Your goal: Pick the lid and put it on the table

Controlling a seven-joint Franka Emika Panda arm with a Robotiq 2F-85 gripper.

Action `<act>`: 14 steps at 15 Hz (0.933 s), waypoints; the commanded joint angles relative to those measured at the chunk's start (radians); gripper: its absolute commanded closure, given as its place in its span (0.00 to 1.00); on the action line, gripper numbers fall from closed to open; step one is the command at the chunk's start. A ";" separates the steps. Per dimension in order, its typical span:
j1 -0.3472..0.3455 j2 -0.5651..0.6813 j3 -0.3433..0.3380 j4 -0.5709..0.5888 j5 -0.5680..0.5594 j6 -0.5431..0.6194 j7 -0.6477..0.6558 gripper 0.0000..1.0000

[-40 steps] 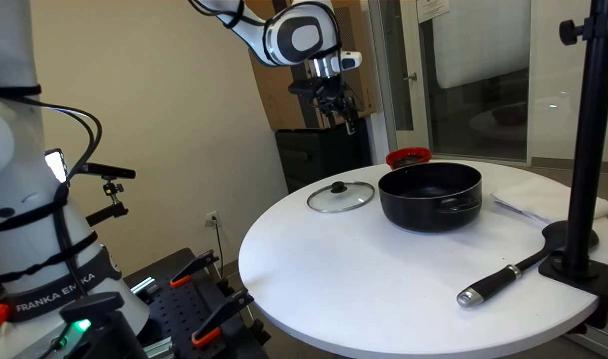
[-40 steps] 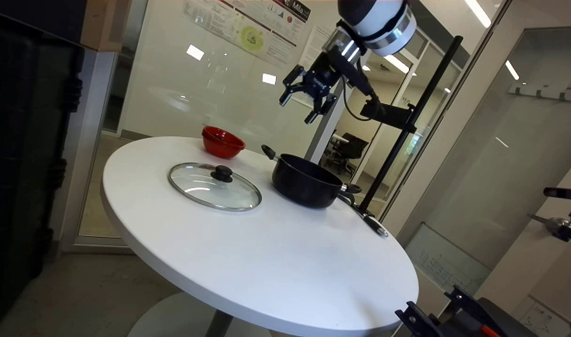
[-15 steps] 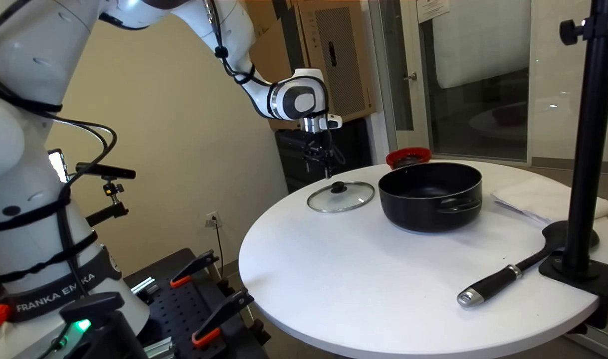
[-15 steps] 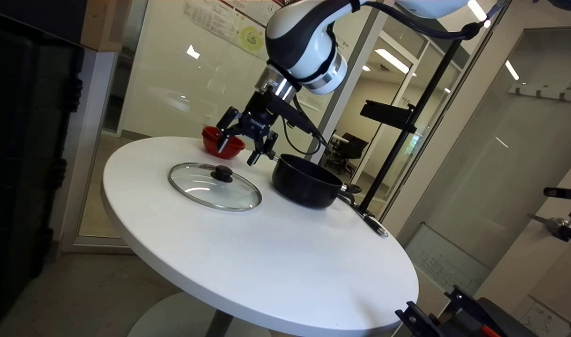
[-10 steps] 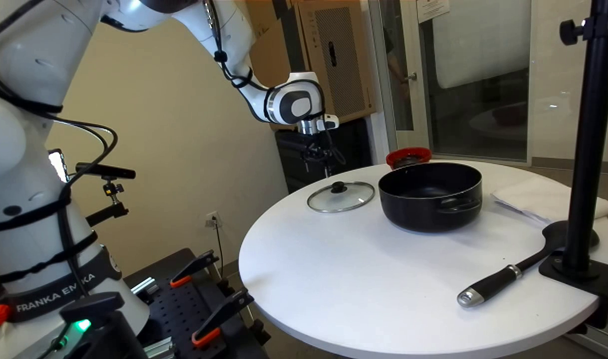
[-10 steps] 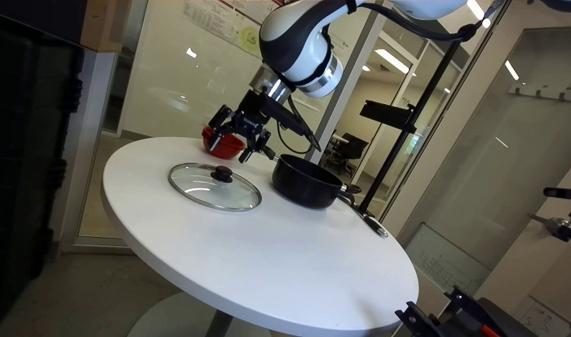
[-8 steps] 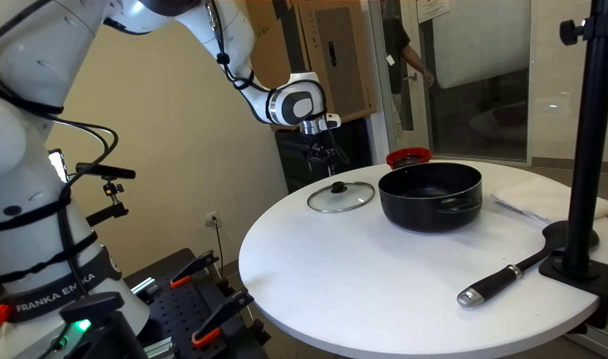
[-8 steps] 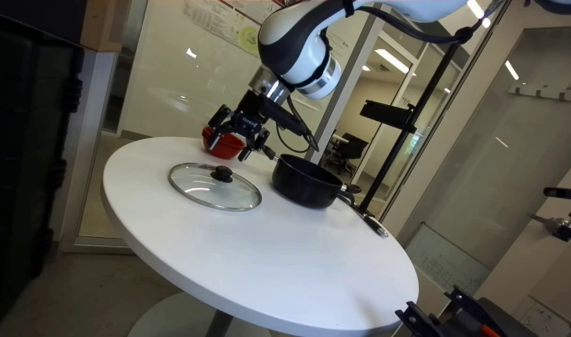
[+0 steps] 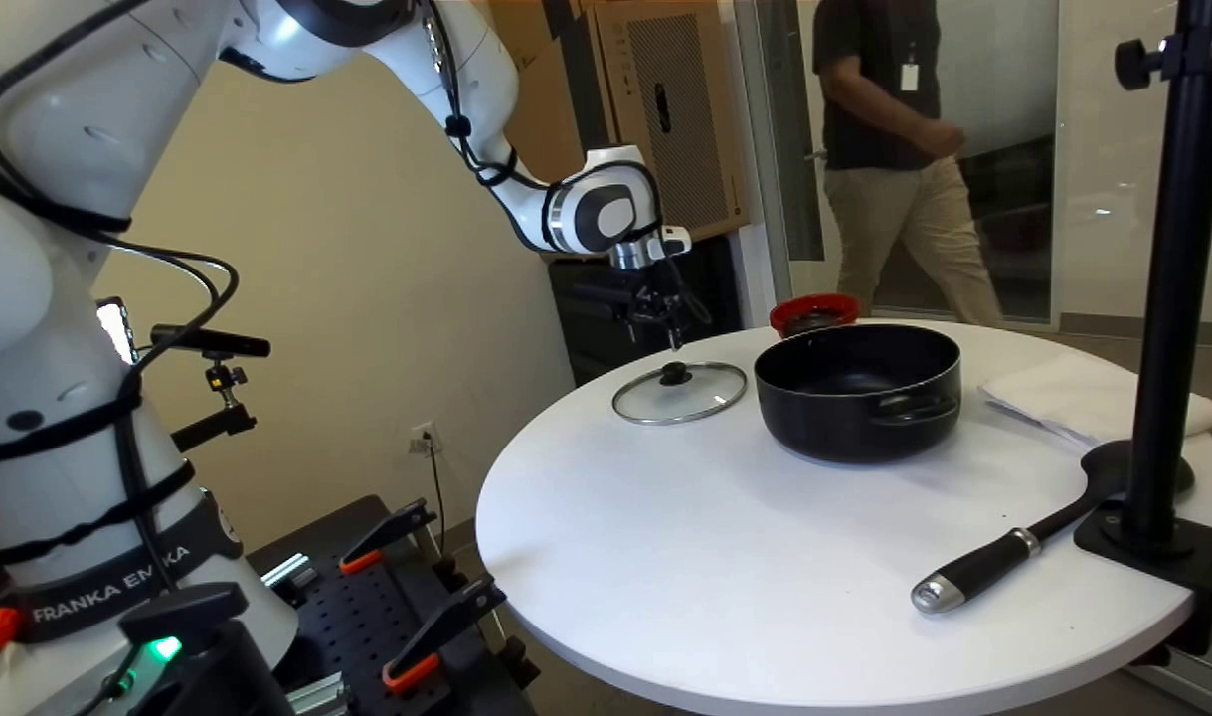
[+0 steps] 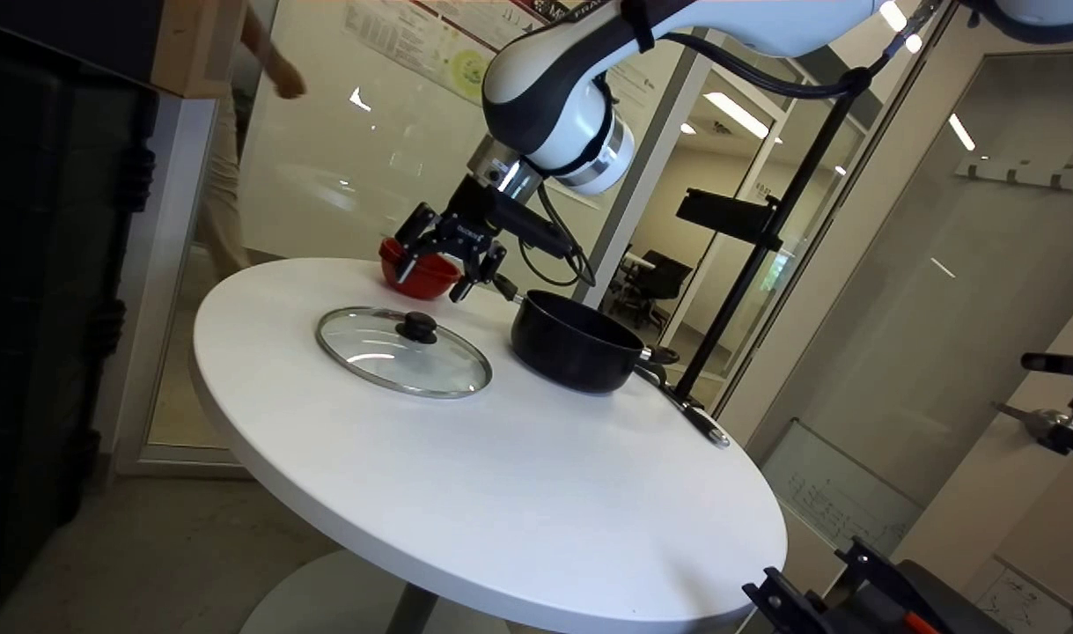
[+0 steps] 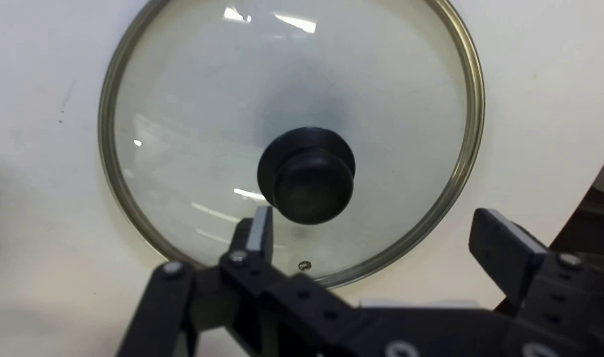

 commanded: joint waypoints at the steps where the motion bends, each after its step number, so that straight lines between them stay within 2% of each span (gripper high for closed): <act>1: -0.013 -0.022 0.003 -0.031 -0.002 0.007 -0.007 0.00; 8: -0.024 -0.008 -0.014 -0.022 0.000 0.010 0.016 0.00; 14: 0.006 0.049 -0.055 0.005 -0.021 0.042 0.051 0.00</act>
